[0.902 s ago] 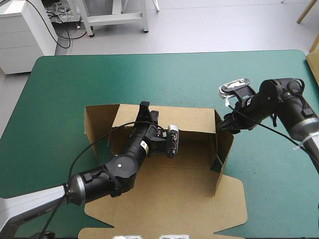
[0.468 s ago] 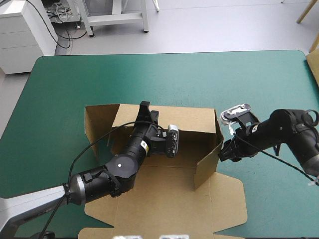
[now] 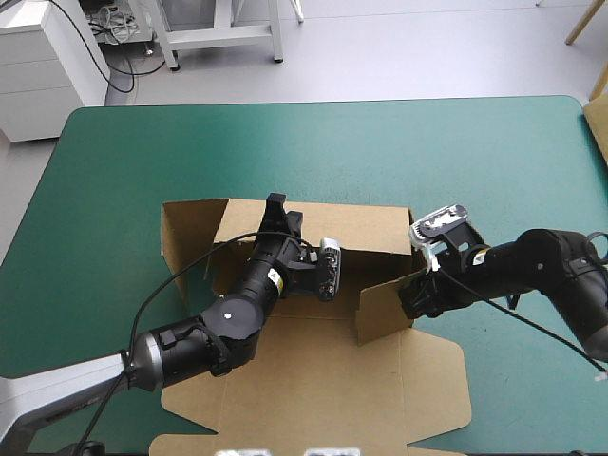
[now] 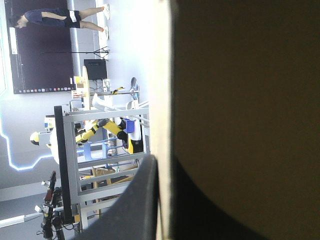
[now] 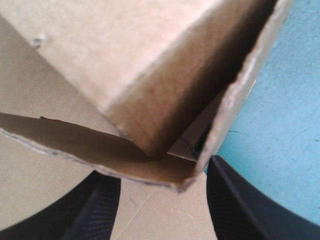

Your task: Fold the box

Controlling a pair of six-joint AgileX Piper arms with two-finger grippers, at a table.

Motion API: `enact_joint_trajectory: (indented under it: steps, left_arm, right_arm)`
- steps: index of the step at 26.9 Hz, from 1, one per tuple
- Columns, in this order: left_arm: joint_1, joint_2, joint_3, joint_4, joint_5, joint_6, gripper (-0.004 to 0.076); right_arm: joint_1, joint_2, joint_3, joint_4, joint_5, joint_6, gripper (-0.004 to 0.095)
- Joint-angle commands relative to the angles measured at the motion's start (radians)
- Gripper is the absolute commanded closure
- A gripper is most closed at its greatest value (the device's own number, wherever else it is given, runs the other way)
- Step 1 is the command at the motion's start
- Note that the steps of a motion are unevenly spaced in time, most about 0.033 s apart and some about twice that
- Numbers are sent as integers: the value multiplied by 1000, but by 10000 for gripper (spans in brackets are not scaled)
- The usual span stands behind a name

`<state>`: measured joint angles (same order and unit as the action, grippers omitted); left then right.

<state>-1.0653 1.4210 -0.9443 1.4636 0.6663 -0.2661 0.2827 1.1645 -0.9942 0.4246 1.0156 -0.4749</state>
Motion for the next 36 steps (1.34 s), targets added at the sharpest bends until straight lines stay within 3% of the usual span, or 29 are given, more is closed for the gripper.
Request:
enact_joint_trajectory:
  steps: [1,5,11,20,25,32,36]
  left_arm:
    - [-1,-25,-22,9,12,-2,731]
    - [-1,-25,-22,9,12,-2,731]
    - [-1,-25,-22,5,12,-2,731]
    - [-1,-25,-22,3,14,-2,731]
    - [-1,-25,-22,1,14,-7,731]
    - [-1,-25,-22,-17,14,-7,731]
    - [-1,-25,-22,-39,21,0,731]
  right_arm:
    - [117,-24,-23,-131,-92,142,429]
    - [249,-24,-23,-380,-189,428,429]
    - [350,-10,-23,-474,-324,606,429]
    - [449,82,-23,-684,-318,863,468]
    - [499,80,-23,-787,-337,987,587]
    - [566,78,-23,-810,-333,1059,750]
    - [589,72,-23,-878,-303,1130,926]
